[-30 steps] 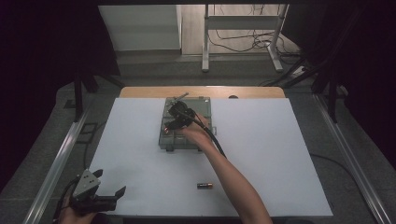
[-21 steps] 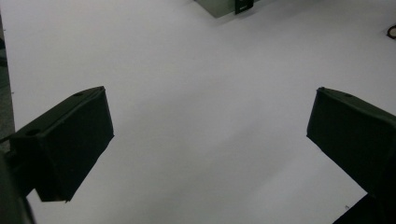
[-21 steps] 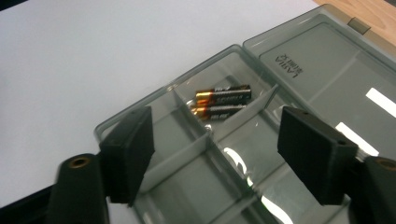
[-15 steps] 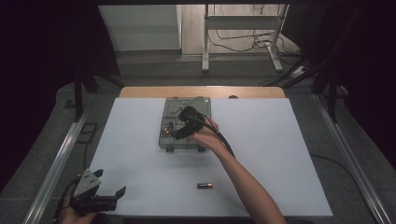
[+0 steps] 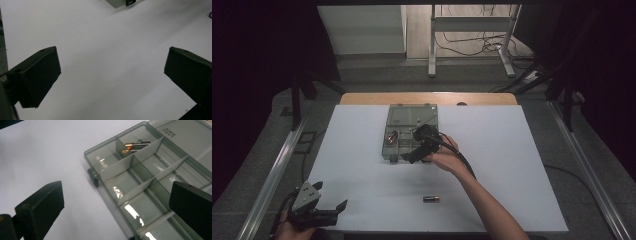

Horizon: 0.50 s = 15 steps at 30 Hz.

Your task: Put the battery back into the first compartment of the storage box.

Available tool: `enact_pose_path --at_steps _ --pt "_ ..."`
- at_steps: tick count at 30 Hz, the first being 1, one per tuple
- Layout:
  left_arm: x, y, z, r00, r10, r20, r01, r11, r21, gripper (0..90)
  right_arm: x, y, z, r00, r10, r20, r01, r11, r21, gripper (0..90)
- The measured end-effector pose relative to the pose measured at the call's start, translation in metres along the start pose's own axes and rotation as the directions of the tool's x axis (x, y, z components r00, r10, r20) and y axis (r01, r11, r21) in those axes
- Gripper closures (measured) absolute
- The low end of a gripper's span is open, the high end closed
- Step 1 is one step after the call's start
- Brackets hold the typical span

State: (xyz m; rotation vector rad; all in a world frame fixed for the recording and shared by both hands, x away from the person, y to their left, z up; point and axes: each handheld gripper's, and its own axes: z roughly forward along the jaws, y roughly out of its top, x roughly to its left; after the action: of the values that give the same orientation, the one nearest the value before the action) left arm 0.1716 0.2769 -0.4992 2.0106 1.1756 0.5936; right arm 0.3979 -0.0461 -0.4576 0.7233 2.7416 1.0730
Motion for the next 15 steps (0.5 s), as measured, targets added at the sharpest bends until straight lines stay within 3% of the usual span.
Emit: enact_pose_path --at_steps 5,13,15 --pt "-0.001 0.0 0.0 1.0 0.003 -0.002 -0.003 1.0 0.001 1.4 0.006 -0.012 -0.011 0.9997 -0.021 0.011 0.021 0.999 -0.026 0.0" --pt "-0.002 0.0 0.0 0.9999 0.013 -0.004 -0.013 0.9999 0.001 1.4 0.018 -0.03 -0.024 0.9981 -0.054 0.03 0.054 0.999 -0.008 0.1" --pt "-0.002 0.0 0.0 0.9999 0.013 -0.003 -0.013 0.9999 0.0 1.4 0.021 -0.034 -0.027 0.9986 -0.043 0.03 0.044 0.999 -0.011 0.1"
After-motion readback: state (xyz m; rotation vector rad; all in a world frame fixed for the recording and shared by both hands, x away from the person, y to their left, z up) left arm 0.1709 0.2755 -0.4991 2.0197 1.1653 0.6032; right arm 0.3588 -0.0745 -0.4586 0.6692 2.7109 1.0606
